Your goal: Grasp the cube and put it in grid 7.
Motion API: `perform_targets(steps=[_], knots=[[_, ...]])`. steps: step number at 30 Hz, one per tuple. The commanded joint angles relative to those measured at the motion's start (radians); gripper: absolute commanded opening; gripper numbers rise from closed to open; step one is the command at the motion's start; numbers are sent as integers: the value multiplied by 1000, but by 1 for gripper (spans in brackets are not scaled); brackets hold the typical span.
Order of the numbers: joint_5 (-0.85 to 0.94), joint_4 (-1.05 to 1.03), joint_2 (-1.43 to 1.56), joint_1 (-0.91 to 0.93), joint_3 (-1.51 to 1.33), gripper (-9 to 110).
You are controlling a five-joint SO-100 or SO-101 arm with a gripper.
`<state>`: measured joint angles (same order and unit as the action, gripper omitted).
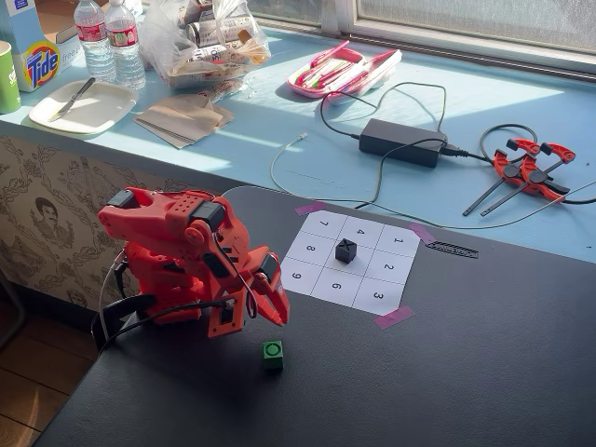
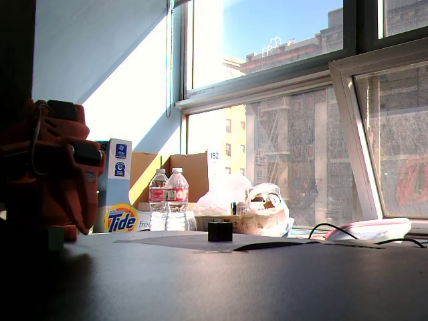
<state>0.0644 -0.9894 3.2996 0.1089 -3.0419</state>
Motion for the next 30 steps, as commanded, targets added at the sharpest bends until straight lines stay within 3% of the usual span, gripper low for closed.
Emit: perform_targets(steps=[1, 30], knots=[[11, 3, 2, -6, -25, 1], [11, 9, -15, 21, 57, 0]])
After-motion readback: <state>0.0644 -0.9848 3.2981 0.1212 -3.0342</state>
